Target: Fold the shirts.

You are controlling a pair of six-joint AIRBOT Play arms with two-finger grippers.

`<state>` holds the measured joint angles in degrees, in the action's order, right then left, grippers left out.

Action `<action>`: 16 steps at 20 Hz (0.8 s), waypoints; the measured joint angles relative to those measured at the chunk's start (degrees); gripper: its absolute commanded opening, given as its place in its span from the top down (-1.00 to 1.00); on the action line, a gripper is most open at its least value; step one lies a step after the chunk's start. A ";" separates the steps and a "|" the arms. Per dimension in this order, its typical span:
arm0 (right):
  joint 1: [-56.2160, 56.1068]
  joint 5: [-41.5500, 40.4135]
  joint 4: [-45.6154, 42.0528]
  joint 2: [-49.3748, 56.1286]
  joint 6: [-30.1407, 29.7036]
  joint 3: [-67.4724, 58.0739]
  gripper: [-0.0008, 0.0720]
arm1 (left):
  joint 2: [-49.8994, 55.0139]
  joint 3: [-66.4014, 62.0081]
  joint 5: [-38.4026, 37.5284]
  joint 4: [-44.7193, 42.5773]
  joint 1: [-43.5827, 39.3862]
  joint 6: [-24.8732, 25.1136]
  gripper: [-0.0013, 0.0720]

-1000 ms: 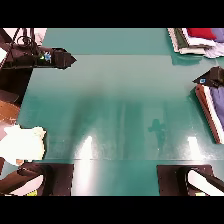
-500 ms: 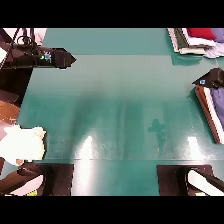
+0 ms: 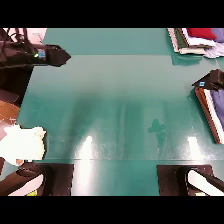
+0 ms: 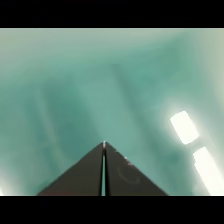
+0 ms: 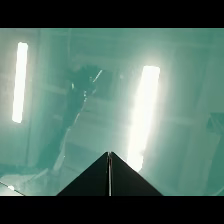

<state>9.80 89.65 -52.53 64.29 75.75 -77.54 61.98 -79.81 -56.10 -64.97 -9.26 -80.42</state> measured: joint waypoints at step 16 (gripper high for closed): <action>0.00 0.37 -0.02 0.02 -3.69 0.11 0.95 | -17.09 28.63 -29.53 -30.01 25.94 -10.82 -0.95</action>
<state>9.80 90.02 -52.56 64.31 72.05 -77.43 44.88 -51.18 -85.62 -94.98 16.69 -91.24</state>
